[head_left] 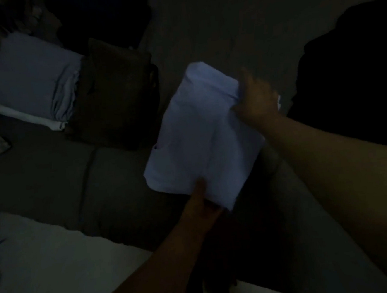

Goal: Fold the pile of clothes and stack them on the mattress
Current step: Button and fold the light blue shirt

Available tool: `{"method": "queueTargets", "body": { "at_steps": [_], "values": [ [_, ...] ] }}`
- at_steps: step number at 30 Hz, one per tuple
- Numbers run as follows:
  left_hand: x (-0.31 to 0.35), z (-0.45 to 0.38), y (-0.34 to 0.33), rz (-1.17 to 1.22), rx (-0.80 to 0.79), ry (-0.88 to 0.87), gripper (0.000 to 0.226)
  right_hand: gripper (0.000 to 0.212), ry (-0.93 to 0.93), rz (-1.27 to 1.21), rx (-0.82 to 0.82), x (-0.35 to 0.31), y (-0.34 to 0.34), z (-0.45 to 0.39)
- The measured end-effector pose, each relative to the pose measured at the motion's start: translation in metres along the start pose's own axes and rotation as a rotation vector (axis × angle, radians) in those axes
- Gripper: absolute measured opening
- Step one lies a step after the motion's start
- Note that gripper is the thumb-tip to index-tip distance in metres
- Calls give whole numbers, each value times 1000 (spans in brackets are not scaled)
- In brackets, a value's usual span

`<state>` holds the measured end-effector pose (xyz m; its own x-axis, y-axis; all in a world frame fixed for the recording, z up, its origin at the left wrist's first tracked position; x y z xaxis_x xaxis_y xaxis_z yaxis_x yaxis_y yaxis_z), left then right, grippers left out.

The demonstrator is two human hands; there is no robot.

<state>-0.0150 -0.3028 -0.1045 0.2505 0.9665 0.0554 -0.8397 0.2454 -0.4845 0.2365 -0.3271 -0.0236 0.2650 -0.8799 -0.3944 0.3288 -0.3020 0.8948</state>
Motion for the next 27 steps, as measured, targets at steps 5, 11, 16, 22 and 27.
{"method": "queueTargets", "body": {
  "at_steps": [5, 11, 16, 22, 27],
  "values": [
    [40, 17, 35, -728, 840, -325, 92, 104, -560, -541, 123, 65, -44, 79],
    [136, 5, -42, -1651, 554, -1009, 83, 118, -851, -1274, -284, 79, -125, 140],
    [191, -50, -64, -1557, 424, -632, 101, 102, -872, -1415, -421, 55, -139, 115],
    [192, -63, -70, -1131, 120, -267, 52, 35, -919, -1420, -409, 37, -136, 93],
    [211, -65, -127, -1143, -130, -194, 21, 51, -899, -1377, -217, 20, -97, 52]
  ]
}}
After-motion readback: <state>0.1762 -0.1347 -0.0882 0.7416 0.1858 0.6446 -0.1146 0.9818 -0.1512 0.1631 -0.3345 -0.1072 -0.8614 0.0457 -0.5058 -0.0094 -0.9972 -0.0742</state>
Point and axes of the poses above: each hand's wrist, its own z-axis away from the middle knuckle, its own y-axis out of the back of the hand, x = y × z, the point moved 7 cm from there along -z, towards the middle knuckle
